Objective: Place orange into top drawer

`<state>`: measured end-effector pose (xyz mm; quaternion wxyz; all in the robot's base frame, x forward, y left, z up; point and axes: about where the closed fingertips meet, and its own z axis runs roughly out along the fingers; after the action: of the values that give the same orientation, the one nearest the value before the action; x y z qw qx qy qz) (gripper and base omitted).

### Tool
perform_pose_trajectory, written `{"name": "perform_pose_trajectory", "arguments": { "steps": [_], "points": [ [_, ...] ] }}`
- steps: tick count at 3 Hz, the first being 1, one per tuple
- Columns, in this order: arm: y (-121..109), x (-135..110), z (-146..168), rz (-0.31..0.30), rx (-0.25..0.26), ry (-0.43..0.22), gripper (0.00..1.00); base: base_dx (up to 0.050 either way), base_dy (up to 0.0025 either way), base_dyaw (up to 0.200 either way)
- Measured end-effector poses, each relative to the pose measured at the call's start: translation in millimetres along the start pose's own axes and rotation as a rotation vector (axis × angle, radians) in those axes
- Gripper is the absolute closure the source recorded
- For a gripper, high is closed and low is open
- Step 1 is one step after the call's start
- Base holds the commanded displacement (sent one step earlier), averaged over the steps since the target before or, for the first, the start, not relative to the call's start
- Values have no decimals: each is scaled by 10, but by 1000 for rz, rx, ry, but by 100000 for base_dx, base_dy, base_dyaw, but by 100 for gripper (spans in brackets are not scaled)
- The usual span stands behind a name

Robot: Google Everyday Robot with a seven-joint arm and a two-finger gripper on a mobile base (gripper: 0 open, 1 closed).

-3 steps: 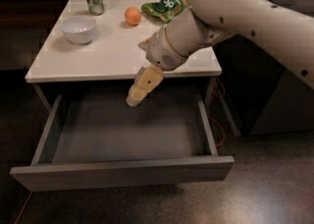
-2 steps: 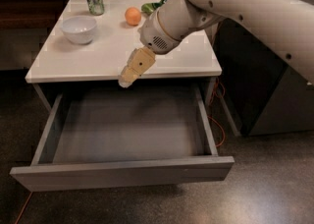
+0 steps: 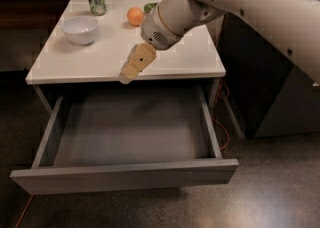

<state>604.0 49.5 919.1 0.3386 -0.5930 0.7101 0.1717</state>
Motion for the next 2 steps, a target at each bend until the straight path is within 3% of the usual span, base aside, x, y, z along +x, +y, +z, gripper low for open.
{"name": "perform_pose_trajectory", "arguments": {
  "steps": [1, 2],
  "points": [
    [-205, -96, 13, 10, 18, -7, 0, 0, 0, 0],
    [-626, -106, 95, 67, 41, -51, 0, 0, 0, 0]
  ]
}}
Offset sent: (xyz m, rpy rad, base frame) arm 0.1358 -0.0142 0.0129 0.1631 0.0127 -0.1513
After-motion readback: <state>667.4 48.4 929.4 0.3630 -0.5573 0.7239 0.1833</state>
